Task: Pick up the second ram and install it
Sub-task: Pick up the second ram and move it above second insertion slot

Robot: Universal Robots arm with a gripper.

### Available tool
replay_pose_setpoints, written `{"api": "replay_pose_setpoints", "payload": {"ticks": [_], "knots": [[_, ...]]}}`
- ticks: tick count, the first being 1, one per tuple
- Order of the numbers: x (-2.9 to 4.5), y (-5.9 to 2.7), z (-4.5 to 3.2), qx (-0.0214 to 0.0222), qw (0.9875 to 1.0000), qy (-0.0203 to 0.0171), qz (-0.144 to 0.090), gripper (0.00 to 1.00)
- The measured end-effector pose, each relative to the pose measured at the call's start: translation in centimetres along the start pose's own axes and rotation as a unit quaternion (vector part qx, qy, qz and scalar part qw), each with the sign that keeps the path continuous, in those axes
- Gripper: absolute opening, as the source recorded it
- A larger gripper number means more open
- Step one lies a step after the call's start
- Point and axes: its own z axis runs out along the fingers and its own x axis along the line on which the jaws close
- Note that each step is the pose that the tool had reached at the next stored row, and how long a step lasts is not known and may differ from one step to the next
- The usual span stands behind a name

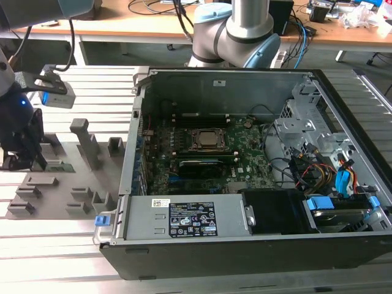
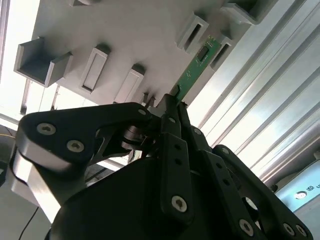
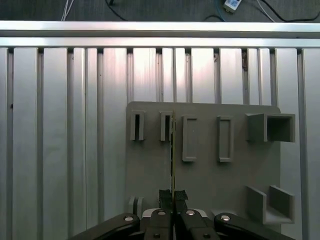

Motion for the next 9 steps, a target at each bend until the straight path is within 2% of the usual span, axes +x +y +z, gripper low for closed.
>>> {"api": "replay_pose_setpoints", "payload": {"ticks": [9], "knots": [[-0.04, 0.08, -1.85, 0.0000, 1.0000, 0.0000, 0.000, 0.13]]}}
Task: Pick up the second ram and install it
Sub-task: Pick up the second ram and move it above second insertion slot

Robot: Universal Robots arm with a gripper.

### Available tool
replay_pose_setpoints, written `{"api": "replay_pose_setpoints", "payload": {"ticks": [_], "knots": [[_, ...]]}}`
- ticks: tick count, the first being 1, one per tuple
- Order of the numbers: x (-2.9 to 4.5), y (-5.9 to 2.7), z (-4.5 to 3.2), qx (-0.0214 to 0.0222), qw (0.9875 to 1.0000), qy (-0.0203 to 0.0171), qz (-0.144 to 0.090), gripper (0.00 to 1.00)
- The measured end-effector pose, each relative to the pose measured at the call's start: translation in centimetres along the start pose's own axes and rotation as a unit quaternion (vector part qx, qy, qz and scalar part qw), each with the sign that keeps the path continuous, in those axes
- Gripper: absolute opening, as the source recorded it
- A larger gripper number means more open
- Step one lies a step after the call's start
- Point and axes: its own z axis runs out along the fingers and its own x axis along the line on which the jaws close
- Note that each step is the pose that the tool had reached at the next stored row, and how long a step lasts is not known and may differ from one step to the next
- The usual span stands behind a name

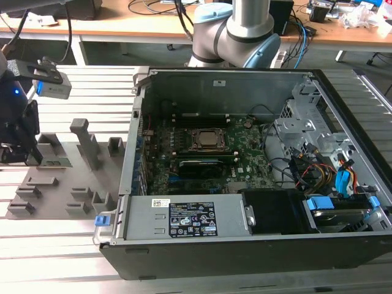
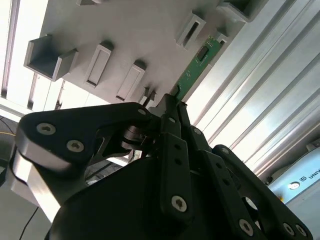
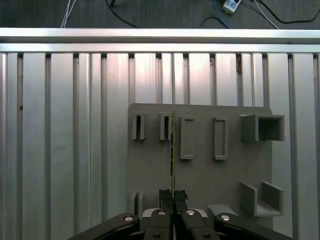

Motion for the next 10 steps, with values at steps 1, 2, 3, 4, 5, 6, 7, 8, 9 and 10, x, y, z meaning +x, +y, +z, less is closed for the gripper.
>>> {"api": "replay_pose_setpoints", "payload": {"ticks": [1, 2, 3, 4, 5, 6, 7, 8, 9, 10], "knots": [[-0.01, 0.01, -0.13, 0.0000, 1.0000, 0.0000, 0.000, 0.13], [-0.01, 0.02, -0.40, 0.0000, 1.0000, 0.0000, 0.000, 0.13], [-0.01, 0.02, -0.57, 0.0000, 1.0000, 0.0000, 0.000, 0.13], [-0.02, 0.03, -0.73, 0.0000, 1.0000, 0.0000, 0.000, 0.13], [-0.02, 0.04, -0.93, 0.0000, 1.0000, 0.0000, 0.000, 0.13], [-0.03, 0.06, -1.23, 0.0000, 1.0000, 0.0000, 0.000, 0.13], [-0.03, 0.06, -1.46, 0.0000, 1.0000, 0.0000, 0.000, 0.13], [-0.04, 0.07, -1.64, 0.0000, 1.0000, 0.0000, 0.000, 0.13], [-0.04, 0.08, -1.77, 0.0000, 1.0000, 0.0000, 0.000, 0.13], [-0.05, 0.10, -2.18, 0.0000, 1.0000, 0.0000, 0.000, 0.13]]}}
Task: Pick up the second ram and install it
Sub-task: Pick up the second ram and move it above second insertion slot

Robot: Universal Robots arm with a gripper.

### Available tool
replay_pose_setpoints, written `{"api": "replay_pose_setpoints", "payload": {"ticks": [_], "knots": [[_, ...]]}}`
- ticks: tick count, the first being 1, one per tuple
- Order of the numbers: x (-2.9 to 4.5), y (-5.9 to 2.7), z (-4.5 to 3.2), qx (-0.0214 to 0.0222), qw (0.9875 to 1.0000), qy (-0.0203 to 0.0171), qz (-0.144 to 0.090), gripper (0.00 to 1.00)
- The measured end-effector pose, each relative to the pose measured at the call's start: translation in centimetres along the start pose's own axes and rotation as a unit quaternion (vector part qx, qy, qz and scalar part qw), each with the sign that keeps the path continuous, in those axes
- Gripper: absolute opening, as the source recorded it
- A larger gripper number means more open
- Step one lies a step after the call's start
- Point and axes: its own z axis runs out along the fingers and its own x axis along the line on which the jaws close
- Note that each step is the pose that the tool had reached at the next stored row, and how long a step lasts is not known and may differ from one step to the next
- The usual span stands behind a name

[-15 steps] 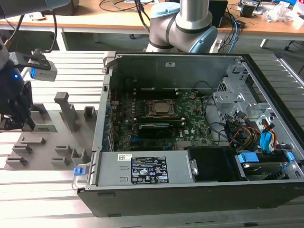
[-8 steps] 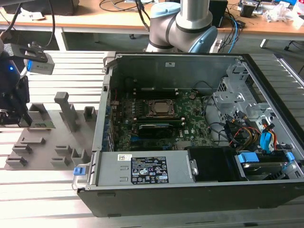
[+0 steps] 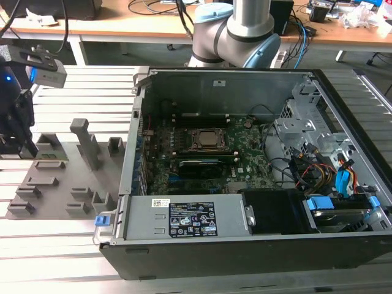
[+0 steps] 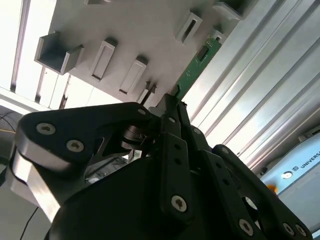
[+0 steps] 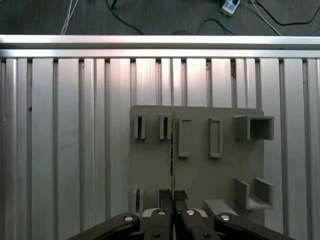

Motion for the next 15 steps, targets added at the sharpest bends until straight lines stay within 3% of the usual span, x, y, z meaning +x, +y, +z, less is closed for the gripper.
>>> {"api": "replay_pose_setpoints", "payload": {"ticks": [3, 5, 15], "knots": [[-0.01, 0.03, -0.61, 0.0000, 1.0000, 0.0000, 0.000, 0.13], [-0.03, 0.06, -1.47, 0.0000, 1.0000, 0.0000, 0.000, 0.13], [-0.08, 0.15, -3.38, 0.0000, 1.0000, 0.0000, 0.000, 0.13]]}}
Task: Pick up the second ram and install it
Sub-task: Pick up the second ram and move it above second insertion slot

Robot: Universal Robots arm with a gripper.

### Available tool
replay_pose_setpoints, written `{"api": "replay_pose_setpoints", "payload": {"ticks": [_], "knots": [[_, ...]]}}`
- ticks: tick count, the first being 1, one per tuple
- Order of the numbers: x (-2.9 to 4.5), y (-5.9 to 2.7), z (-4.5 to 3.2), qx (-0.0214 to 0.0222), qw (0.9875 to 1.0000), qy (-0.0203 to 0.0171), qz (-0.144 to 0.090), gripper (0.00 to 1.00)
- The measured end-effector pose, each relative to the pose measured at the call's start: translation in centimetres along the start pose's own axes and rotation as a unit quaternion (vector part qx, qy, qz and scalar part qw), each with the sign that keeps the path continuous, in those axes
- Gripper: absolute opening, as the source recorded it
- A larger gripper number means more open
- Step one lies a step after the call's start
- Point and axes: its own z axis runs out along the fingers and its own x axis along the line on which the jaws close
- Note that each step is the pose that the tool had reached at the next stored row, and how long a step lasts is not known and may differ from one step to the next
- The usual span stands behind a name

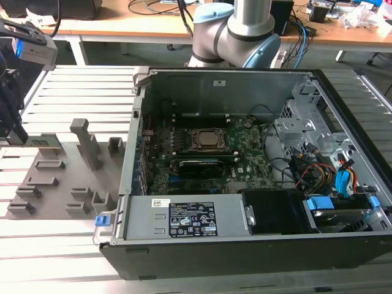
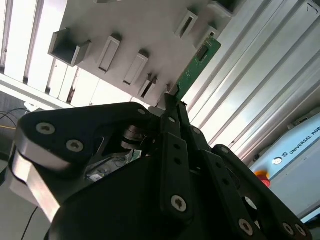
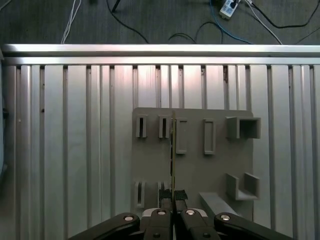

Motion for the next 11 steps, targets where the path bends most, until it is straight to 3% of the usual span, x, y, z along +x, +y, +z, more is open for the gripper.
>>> {"api": "replay_pose_setpoints", "payload": {"ticks": [3, 8, 11], "knots": [[-0.01, 0.02, -0.56, 0.0000, 1.0000, 0.0000, 0.000, 0.13], [-0.06, 0.12, -2.70, 0.0000, 1.0000, 0.0000, 0.000, 0.13], [-0.07, 0.14, -3.20, 0.0000, 1.0000, 0.0000, 0.000, 0.13]]}}
